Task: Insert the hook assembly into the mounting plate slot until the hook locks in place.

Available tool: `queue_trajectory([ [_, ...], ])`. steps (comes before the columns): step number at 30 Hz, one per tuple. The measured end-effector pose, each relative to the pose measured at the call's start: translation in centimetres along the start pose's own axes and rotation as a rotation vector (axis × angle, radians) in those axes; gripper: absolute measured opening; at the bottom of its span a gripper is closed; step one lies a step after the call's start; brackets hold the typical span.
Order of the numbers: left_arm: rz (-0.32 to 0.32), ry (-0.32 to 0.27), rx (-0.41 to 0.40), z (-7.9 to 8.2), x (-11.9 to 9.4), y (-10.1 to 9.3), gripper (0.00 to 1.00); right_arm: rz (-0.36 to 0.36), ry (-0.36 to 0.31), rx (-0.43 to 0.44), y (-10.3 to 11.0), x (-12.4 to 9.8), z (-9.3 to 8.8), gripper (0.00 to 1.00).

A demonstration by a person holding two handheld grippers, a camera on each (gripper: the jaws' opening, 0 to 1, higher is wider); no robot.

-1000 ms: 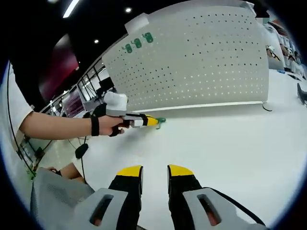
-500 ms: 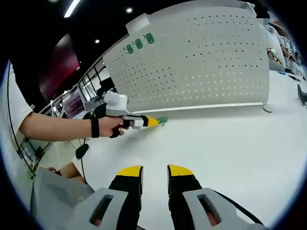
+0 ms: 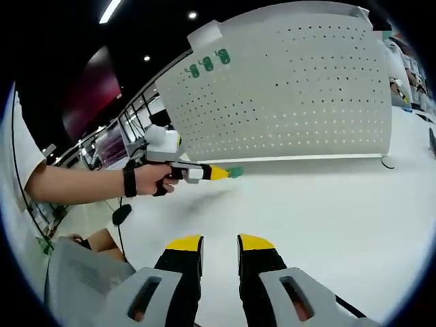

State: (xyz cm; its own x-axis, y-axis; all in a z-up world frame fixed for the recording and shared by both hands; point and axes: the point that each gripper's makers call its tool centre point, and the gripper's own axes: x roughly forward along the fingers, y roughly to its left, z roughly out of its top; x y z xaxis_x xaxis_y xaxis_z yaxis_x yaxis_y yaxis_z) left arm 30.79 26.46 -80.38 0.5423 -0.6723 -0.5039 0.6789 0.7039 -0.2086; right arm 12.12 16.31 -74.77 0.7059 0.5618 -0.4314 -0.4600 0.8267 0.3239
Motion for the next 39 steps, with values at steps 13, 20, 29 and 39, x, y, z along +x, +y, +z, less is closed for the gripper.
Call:
queue_trajectory([
  [13,-0.041,0.011,-0.019,0.1,-1.8,-3.5,0.01,0.032,-0.021,-0.079,0.5,0.0,1.2,0.21],
  [20,-0.066,0.015,-0.048,0.2,-3.0,-5.8,0.01,0.052,-0.046,-0.112,0.8,0.1,2.3,0.22],
  [29,-0.105,0.018,-0.078,0.0,-4.5,-9.2,0.01,0.073,-0.055,-0.159,1.2,0.2,2.8,0.22],
  [39,-0.174,0.052,-0.094,-0.9,-5.7,-13.1,0.01,0.095,-0.044,-0.187,1.4,0.0,2.3,0.21],
])
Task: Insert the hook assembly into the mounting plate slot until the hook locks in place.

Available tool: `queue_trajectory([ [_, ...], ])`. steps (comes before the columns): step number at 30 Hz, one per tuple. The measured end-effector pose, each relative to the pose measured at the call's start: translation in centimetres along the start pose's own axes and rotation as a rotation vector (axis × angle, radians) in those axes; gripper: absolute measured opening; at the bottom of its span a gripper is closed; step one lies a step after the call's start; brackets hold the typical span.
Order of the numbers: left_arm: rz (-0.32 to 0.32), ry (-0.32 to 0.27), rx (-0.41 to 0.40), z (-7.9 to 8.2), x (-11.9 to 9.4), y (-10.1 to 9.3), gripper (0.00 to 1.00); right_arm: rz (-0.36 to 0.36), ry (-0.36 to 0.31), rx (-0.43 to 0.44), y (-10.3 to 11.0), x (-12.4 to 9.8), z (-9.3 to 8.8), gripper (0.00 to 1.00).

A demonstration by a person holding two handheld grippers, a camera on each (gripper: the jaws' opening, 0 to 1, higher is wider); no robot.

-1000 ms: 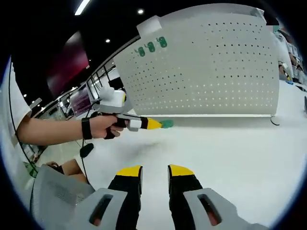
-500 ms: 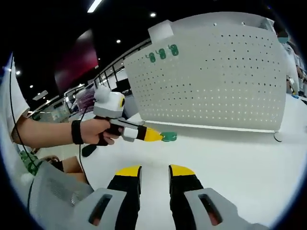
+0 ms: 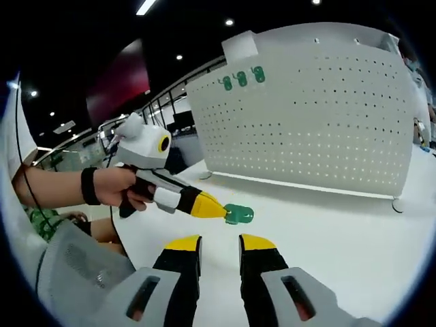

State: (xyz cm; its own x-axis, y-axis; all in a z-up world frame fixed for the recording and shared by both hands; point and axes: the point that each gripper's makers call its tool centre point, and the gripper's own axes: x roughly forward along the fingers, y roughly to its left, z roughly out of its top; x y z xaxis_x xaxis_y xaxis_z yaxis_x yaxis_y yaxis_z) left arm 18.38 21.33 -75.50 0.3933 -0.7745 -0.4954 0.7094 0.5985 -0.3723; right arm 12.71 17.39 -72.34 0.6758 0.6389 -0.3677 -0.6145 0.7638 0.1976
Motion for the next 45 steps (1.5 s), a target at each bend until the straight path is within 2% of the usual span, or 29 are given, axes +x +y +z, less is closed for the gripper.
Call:
queue_trajectory([
  [6,-0.012,0.004,-0.006,-0.6,0.0,-1.0,0.01,0.011,0.001,-0.012,0.1,0.1,-0.3,0.20],
  [7,-0.008,0.017,-0.004,-0.9,0.1,-0.9,0.01,0.015,0.020,-0.016,0.0,0.3,-0.7,0.20],
  [11,-0.021,0.022,-0.041,-1.1,-0.2,-1.4,0.01,0.004,0.039,-0.061,-0.4,0.2,-1.0,0.20],
  [18,-0.063,0.044,-0.103,-1.6,-0.5,-2.8,0.01,0.012,0.041,-0.085,-0.3,0.3,-1.1,0.18],
  [23,-0.094,0.067,-0.118,-2.0,-0.6,-3.9,0.01,0.011,0.050,-0.110,-0.4,0.4,-1.3,0.15],
  [30,-0.124,0.091,-0.130,-2.4,-0.7,-5.2,0.01,0.009,0.105,-0.241,0.1,0.3,-2.2,0.11],
  [32,-0.124,0.093,-0.132,-2.4,-0.7,-5.2,0.01,0.015,0.093,-0.244,0.3,0.3,-2.0,0.10],
  [36,-0.139,0.100,-0.137,-2.4,-0.7,-5.6,0.01,0.019,0.110,-0.267,0.3,0.2,-2.2,0.08],
  [45,-0.159,0.131,-0.170,-2.6,-0.8,-6.0,0.01,0.007,0.169,-0.486,0.6,0.3,-2.3,0.07],
])
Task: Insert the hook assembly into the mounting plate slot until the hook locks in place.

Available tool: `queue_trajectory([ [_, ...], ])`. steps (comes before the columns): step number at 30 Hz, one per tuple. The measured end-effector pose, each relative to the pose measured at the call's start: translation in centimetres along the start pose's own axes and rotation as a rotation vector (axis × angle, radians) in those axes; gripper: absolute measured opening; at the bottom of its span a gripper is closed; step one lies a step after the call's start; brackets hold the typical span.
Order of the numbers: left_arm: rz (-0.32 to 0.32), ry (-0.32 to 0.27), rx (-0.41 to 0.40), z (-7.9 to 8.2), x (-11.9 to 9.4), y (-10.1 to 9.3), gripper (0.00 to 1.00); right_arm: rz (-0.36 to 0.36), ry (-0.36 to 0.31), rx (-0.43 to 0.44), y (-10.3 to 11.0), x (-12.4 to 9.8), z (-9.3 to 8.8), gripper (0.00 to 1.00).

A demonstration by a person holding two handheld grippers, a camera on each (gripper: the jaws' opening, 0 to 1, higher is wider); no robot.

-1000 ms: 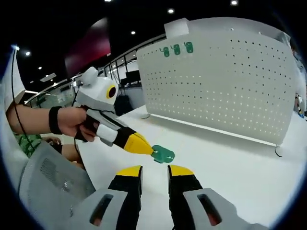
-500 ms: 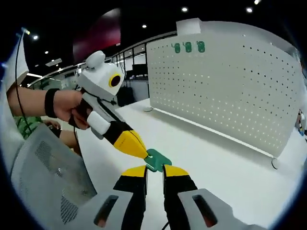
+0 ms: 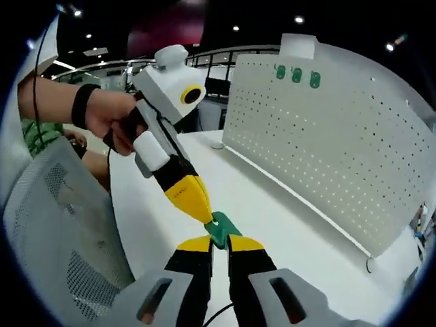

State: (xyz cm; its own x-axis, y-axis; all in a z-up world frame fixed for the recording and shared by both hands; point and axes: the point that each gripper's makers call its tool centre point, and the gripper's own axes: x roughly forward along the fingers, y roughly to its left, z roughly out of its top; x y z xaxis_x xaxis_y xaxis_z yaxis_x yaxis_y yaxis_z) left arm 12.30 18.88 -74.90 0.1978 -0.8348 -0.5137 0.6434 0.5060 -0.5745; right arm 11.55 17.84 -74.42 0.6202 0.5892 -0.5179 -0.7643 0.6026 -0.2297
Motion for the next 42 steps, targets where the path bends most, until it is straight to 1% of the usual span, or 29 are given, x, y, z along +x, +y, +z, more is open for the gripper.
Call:
queue_trajectory([
  [1,-0.003,0.002,-0.003,0.0,0.0,0.0,0.01,-0.005,0.008,-0.026,0.0,0.0,0.0,0.07],
  [4,-0.013,0.009,-0.015,-0.1,0.0,-0.2,0.01,0.005,0.015,-0.063,0.3,0.2,-0.1,0.06],
  [8,-0.018,0.027,-0.030,-0.4,0.1,-0.2,0.01,0.005,0.027,-0.090,0.5,0.3,-0.2,0.05],
  [11,-0.019,0.026,-0.034,-0.4,0.0,-0.3,0.01,0.004,0.038,-0.108,0.5,0.3,-0.3,0.03],
  [14,-0.019,0.018,-0.036,-0.3,-0.1,-0.4,0.01,-0.005,0.073,-0.177,0.6,0.3,-0.5,0.02],
  [15,-0.018,0.020,-0.032,-0.3,-0.1,-0.4,0.01,-0.008,0.076,-0.214,0.5,0.3,-0.4,0.02],
  [16,-0.016,0.023,-0.031,-0.3,-0.1,-0.4,0.01,-0.009,0.088,-0.215,0.7,0.3,-0.5,0.02],
  [19,-0.008,0.021,-0.011,-0.2,-0.2,-0.4,0.01,-0.019,0.093,-0.250,0.6,0.4,-0.4,0.01],
  [20,-0.005,0.016,-0.001,-0.2,-0.2,-0.4,0.01,-0.023,0.093,-0.247,0.5,0.4,-0.4,0.01],
  [21,-0.001,0.006,0.030,0.0,-0.2,-0.4,0.02,-0.026,0.094,-0.251,0.5,0.4,-0.4,0.01],
  [23,0.007,-0.015,0.123,0.2,-0.2,-0.5,0.02,-0.034,0.095,-0.257,0.3,0.4,-0.3,0.01],
  [24,0.011,-0.019,0.155,0.3,-0.2,-0.5,0.02,-0.035,0.094,-0.256,0.2,0.3,-0.3,0.01],
  [25,0.016,-0.022,0.167,0.2,-0.3,-0.6,0.02,-0.036,0.089,-0.251,0.1,0.4,-0.2,0.01],
  [26,0.016,-0.026,0.152,0.2,-0.3,-0.7,0.02,-0.037,0.086,-0.247,0.0,0.4,-0.1,0.01],
  [30,0.021,-0.058,0.159,0.8,-0.7,-0.6,0.03,-0.042,0.075,-0.238,-0.2,0.4,0.3,0.01],
  [32,0.036,-0.074,0.190,1.0,-0.9,-0.4,0.03,-0.037,0.071,-0.220,-0.1,0.4,0.4,0.01],
  [33,0.050,-0.100,0.222,1.5,-1.0,-0.3,0.02,-0.038,0.067,-0.222,-0.2,0.5,0.5,0.01],
  [34,0.054,-0.122,0.238,1.8,-1.1,-0.3,0.02,-0.041,0.059,-0.224,-0.2,0.5,0.7,0.01],
  [36,0.056,-0.124,0.228,1.6,-1.4,-0.4,0.03,-0.043,0.053,-0.212,-0.3,0.5,1.0,0.01],
  [38,0.057,-0.145,0.207,1.8,-1.6,-0.3,0.05,-0.050,0.042,-0.216,-0.5,0.6,1.3,0.01],
  [40,0.059,-0.172,0.197,2.1,-1.9,-0.2,0.07,-0.051,0.033,-0.211,-0.7,0.7,1.7,0.01],
  [42,0.066,-0.221,0.202,2.7,-2.3,-0.3,0.12,-0.055,0.028,-0.215,-0.9,0.7,1.9,0.01],
])
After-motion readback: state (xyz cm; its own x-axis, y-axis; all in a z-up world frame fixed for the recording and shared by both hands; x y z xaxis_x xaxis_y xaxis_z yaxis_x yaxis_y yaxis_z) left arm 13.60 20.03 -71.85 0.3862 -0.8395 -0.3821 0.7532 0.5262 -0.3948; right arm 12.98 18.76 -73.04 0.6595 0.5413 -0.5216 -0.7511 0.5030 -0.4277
